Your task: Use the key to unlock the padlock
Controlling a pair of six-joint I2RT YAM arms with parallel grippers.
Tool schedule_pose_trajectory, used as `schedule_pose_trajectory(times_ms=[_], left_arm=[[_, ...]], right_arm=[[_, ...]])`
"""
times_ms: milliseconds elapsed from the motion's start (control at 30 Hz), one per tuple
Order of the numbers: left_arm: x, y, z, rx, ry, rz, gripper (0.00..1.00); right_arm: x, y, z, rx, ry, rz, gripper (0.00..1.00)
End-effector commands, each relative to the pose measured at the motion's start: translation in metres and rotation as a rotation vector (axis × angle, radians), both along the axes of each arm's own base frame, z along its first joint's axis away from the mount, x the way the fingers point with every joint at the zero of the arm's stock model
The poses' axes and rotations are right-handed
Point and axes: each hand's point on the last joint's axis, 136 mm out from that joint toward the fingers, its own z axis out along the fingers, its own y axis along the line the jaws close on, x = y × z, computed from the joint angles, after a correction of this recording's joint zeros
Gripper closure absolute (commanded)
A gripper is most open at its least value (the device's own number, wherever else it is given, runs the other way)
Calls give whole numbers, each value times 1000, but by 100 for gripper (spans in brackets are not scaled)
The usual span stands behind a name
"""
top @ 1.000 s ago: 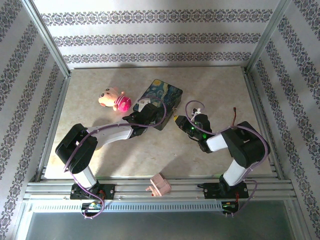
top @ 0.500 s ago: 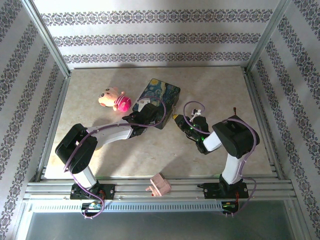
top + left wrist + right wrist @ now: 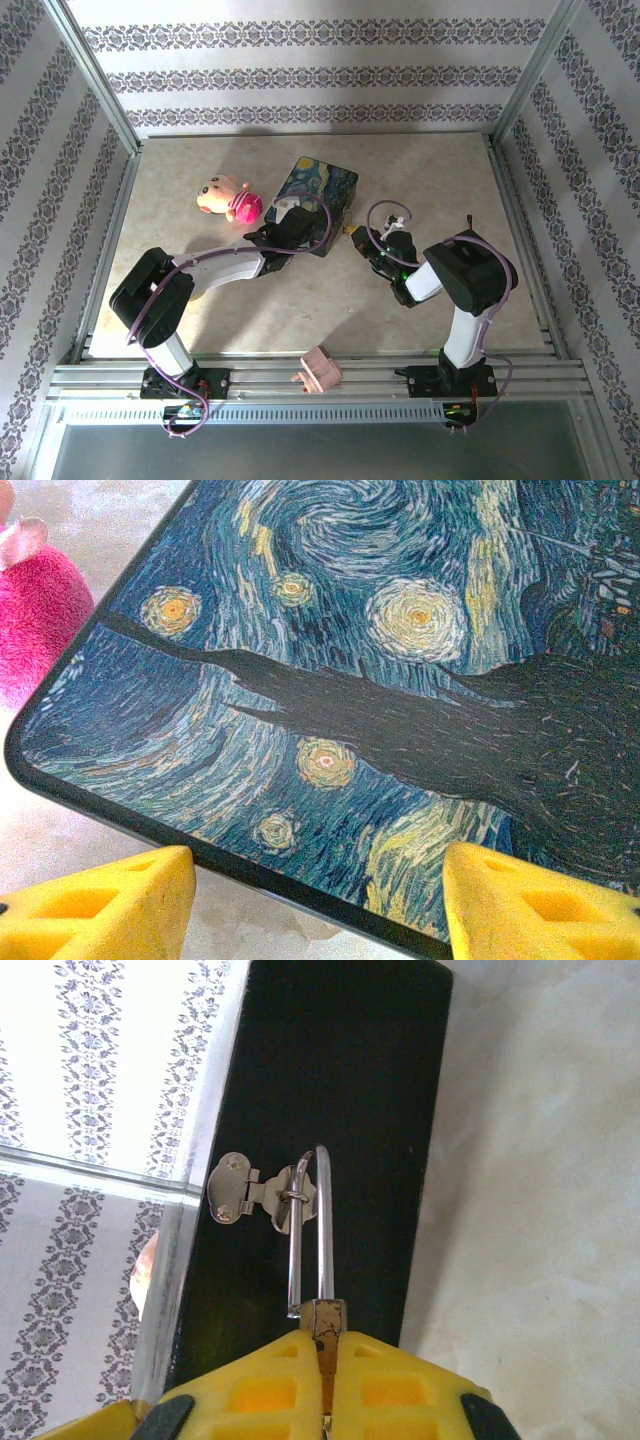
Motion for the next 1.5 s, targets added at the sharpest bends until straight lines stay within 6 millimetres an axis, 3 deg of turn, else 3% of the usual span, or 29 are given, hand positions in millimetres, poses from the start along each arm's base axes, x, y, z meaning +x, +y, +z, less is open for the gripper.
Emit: schedule_pose_trajectory(times_ms=[0, 233, 500, 800, 933, 1467], left_arm=[[-49, 31, -62, 160, 255, -41, 35], [-48, 31, -62, 158, 254, -38, 35], [-48, 32, -62, 161, 254, -38, 35], [-48, 35, -65, 179, 257, -27, 34], [-45, 40, -66, 189, 262, -13, 34], [-46, 37, -68, 148, 275, -14, 34]], right_arm=[[17, 8, 33, 7, -118, 13, 88], [21, 25, 36, 11, -126, 94, 77], [28, 26, 25, -12, -105, 102, 71], [10, 5, 8, -355, 33, 101, 61], [4, 5, 3, -481, 88, 123, 58], [16, 25, -21, -500, 162, 129, 58]])
